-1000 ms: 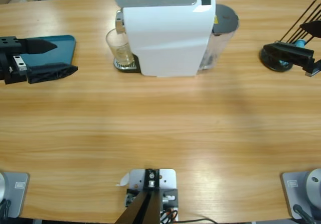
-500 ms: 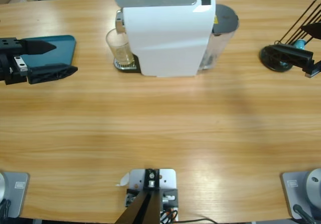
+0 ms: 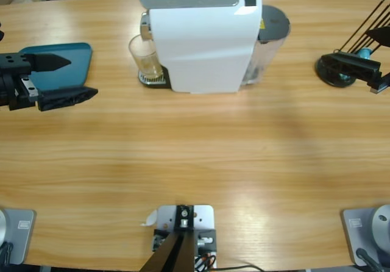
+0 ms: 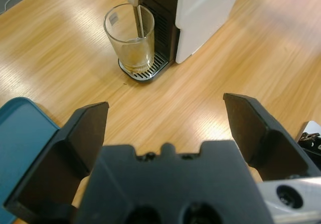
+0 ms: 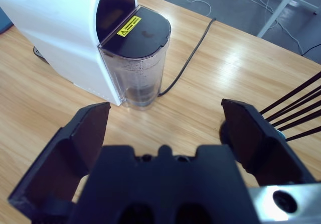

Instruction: Pour coffee

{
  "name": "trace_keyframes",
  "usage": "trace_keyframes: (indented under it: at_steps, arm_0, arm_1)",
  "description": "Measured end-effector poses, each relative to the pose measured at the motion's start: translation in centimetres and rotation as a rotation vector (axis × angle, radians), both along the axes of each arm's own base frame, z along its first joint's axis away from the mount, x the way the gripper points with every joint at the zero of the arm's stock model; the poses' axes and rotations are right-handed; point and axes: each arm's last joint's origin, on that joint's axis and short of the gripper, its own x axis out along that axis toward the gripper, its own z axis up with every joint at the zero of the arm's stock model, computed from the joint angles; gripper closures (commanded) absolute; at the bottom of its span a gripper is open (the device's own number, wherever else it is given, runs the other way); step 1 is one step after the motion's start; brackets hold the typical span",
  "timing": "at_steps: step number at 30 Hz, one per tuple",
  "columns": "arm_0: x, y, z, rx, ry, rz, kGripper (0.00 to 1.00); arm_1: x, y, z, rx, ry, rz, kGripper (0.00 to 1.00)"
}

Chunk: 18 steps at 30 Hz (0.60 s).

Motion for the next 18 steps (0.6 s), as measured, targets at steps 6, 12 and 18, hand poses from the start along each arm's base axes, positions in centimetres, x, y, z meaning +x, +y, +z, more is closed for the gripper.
trace_keyframes:
  at_steps: [6,12,18]
  arm_0:
    - [-0.14,0.18,0.12,0.001,-0.014,0.025,0.0]
    - [-0.19,0.35,0.05,0.005,-0.022,0.044,0.0]
    - [-0.2,0.37,0.08,-0.002,-0.018,0.052,0.0]
  arm_1:
    - [-0.03,-0.03,-0.04,-0.002,0.003,0.0,0.0]
    - [-0.04,-0.03,-0.05,-0.003,0.004,0.0,0.0]
    - [-0.08,-0.06,-0.32,-0.006,0.008,0.0,0.0]
